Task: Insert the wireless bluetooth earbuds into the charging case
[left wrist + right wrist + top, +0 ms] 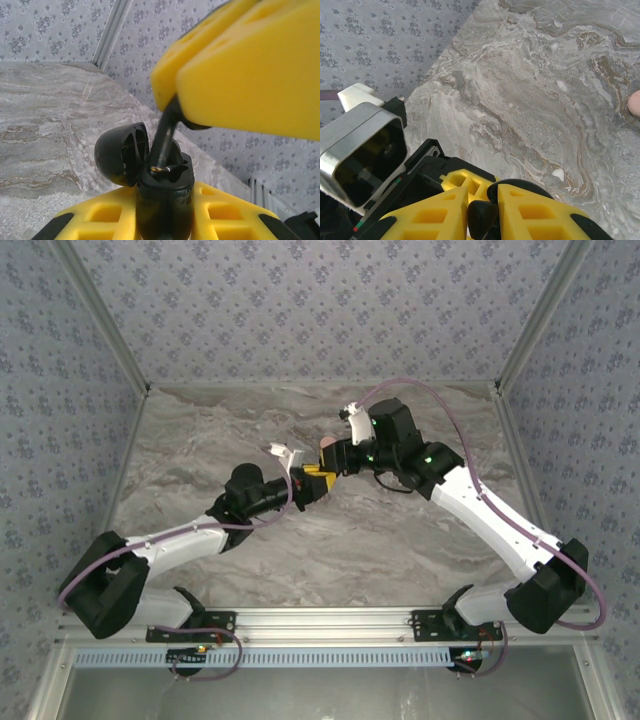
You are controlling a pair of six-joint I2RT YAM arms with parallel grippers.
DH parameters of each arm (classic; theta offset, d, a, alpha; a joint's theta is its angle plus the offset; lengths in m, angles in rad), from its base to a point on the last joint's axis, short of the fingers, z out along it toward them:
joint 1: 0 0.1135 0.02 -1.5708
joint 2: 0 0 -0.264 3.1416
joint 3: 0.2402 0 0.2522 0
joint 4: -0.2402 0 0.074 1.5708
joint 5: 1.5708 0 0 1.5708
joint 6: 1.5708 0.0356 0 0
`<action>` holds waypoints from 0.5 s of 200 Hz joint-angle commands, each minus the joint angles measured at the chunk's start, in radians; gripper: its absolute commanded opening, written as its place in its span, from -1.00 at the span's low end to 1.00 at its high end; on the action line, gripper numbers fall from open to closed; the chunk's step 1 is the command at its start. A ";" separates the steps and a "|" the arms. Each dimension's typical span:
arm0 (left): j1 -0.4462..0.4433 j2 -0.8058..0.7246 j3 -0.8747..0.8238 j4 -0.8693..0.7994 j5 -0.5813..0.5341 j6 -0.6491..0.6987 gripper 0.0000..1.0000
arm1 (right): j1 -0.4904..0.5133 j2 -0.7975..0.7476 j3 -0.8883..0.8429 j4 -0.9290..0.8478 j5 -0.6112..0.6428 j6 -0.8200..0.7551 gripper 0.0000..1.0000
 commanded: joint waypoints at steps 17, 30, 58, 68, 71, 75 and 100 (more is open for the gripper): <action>-0.015 -0.049 0.039 -0.084 -0.001 0.155 -0.55 | 0.005 -0.021 0.039 -0.044 0.018 -0.022 -0.54; -0.016 -0.058 0.031 -0.095 -0.006 0.192 -0.56 | 0.004 -0.025 0.038 -0.047 0.020 -0.021 -0.54; -0.015 -0.082 0.026 -0.155 -0.025 0.278 -0.56 | 0.004 -0.035 0.043 -0.061 0.019 -0.024 -0.54; -0.016 -0.090 0.026 -0.178 -0.033 0.304 -0.56 | 0.004 -0.039 0.042 -0.066 0.016 -0.024 -0.54; -0.016 -0.092 0.026 -0.183 -0.035 0.315 -0.56 | 0.004 -0.040 0.042 -0.068 0.017 -0.024 -0.54; -0.016 -0.094 0.025 -0.189 -0.037 0.324 -0.56 | 0.003 -0.041 0.042 -0.070 0.017 -0.024 -0.54; -0.015 -0.100 0.024 -0.212 -0.060 0.358 -0.57 | 0.003 -0.051 0.036 -0.074 0.013 -0.024 -0.54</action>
